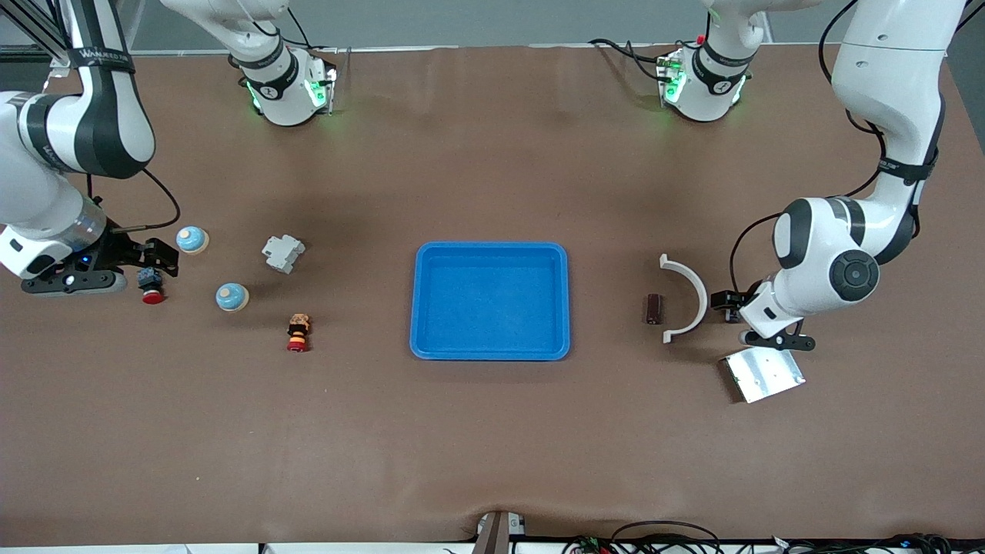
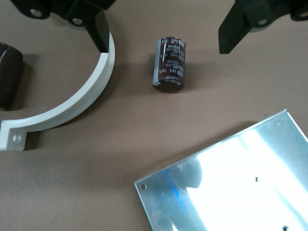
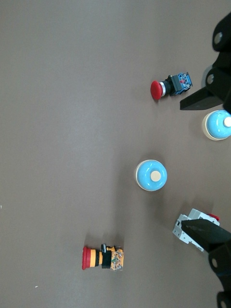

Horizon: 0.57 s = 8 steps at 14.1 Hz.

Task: Place electrolytic capacitor and blue bell in tray
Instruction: 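Reach the bell with the right gripper while the left gripper reaches the capacitor, then grasp the capacitor with the left gripper while the right gripper lowers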

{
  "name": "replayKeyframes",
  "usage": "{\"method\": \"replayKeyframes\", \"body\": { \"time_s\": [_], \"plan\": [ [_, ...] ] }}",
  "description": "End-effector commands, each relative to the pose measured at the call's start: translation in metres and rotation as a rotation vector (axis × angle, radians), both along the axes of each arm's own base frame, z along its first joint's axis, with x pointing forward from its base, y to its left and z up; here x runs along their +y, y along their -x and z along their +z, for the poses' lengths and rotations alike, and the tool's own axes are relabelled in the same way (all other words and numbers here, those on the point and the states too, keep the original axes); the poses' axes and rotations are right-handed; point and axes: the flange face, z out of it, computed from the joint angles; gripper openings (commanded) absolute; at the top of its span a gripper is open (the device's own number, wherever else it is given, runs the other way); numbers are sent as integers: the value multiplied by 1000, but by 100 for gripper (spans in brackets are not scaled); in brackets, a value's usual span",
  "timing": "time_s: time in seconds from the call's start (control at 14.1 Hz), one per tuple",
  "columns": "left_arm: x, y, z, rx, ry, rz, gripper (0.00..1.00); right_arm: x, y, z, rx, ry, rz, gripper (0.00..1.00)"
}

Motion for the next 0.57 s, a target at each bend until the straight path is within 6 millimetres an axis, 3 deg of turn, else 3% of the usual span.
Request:
{"method": "replayKeyframes", "body": {
  "time_s": [0.0, 0.5],
  "plan": [
    [4, 8, 2, -7, -12, -25, 100, 0, -4, -3, -4, 12, 14, 100],
    [8, 6, -19, -26, -6, -17, 100, -8, -9, 0, -33, 22, 71, 100]
  ]
}}
